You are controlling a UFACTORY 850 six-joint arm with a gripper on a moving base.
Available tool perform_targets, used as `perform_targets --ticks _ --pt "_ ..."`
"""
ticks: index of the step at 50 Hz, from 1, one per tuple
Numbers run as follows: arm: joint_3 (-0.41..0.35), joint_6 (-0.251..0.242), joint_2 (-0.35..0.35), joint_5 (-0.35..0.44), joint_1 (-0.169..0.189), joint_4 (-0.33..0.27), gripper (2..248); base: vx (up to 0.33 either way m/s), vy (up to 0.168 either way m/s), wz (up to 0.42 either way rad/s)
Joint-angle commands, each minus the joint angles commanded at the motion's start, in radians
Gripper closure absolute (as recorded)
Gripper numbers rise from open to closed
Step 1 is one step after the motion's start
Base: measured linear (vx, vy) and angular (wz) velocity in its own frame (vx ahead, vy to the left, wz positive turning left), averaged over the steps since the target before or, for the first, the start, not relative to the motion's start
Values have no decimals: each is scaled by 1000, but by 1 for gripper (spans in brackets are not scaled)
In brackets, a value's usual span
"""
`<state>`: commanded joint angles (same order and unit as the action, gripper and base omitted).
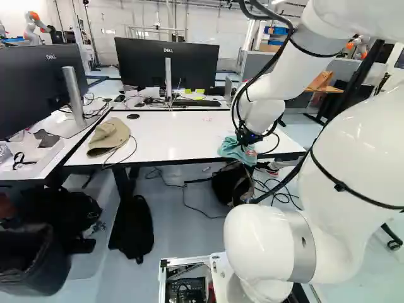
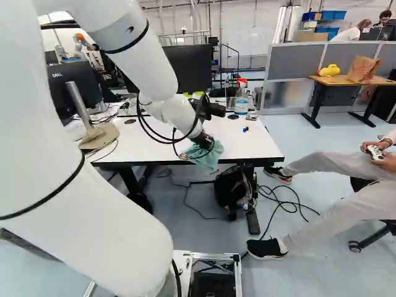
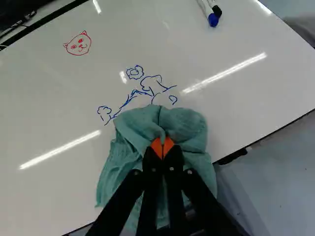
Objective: Clean the table with the green towel
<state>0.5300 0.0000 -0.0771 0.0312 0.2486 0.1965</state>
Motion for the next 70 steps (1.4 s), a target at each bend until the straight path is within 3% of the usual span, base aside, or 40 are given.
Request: perform_targets --ticks 70 --pt "310 0 290 0 93 0 227 0 0 0"
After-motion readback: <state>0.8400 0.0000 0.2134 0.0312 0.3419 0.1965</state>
